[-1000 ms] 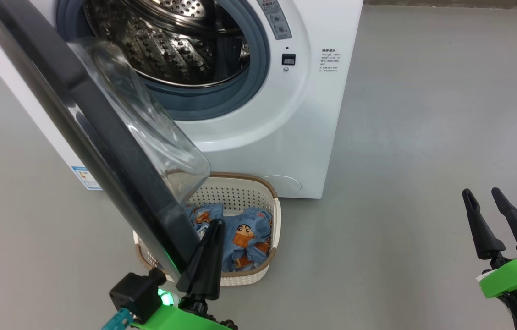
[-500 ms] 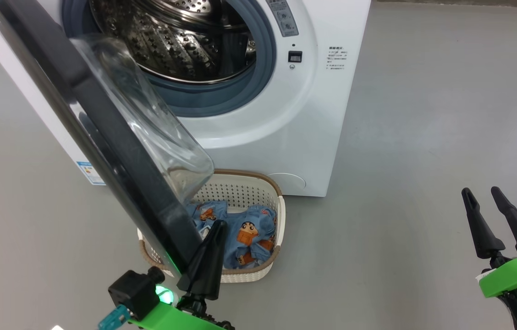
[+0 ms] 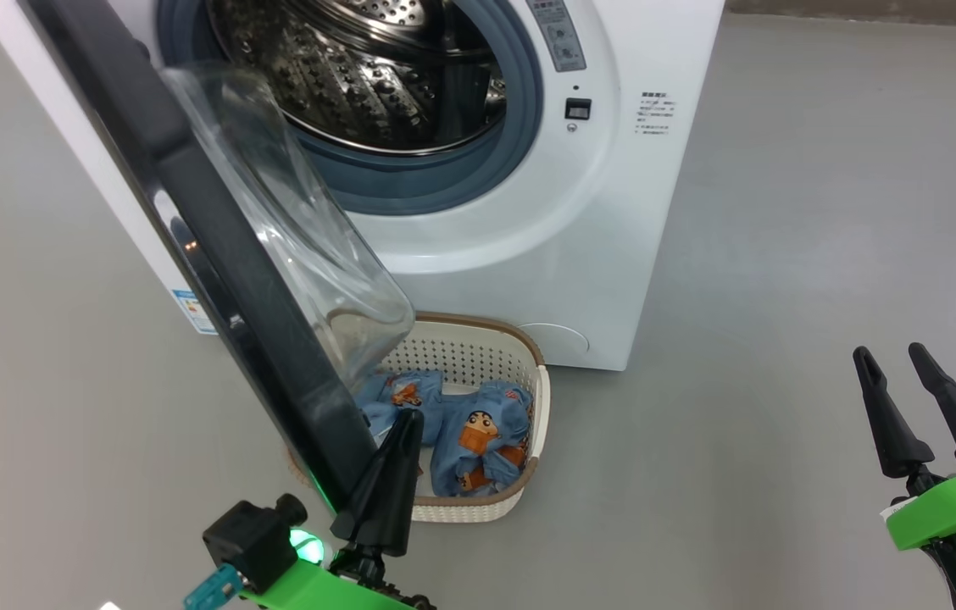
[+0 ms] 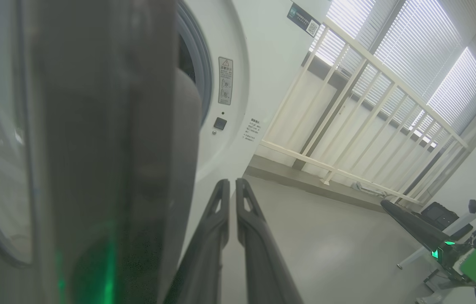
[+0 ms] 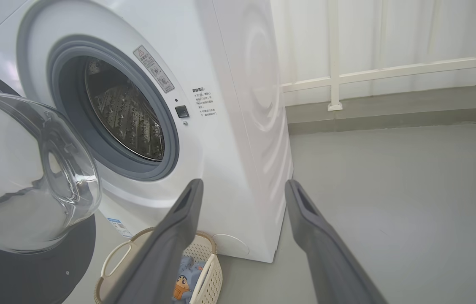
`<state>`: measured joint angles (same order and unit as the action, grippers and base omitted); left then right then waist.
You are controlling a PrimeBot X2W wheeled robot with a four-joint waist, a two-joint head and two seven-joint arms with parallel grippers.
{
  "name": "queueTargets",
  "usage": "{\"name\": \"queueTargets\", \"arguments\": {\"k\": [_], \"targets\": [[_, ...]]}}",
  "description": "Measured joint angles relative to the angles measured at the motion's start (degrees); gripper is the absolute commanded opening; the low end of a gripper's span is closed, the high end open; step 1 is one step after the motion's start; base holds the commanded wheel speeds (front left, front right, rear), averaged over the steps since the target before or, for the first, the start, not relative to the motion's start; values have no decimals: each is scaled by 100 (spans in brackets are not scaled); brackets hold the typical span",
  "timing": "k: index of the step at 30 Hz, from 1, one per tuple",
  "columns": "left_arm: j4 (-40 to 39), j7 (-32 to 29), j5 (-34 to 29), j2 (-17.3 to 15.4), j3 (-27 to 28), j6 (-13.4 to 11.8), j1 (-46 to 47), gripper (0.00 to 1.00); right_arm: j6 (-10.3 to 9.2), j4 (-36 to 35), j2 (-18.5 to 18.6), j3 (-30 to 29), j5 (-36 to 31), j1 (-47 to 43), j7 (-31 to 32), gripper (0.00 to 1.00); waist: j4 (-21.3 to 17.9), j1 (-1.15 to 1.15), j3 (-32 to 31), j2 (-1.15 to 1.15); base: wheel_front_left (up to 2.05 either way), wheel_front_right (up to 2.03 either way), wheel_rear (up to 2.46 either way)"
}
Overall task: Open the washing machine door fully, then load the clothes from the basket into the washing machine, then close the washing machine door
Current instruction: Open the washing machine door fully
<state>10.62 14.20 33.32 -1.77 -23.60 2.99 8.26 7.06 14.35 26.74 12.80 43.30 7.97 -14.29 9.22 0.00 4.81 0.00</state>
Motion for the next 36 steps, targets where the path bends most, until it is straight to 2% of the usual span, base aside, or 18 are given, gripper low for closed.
{"name": "queueTargets", "arguments": {"k": [17,36], "targets": [[-49,-8,-20,-85,94,-5,-180,0,0,0,14,47,0,-6,0,100,367,0,-170,0,0,0,0],[-238,-118,3,-213,134,-158,-359,0,0,-1,31,86,0,-14,0,100,819,0,-168,0,0,0,0]]}}
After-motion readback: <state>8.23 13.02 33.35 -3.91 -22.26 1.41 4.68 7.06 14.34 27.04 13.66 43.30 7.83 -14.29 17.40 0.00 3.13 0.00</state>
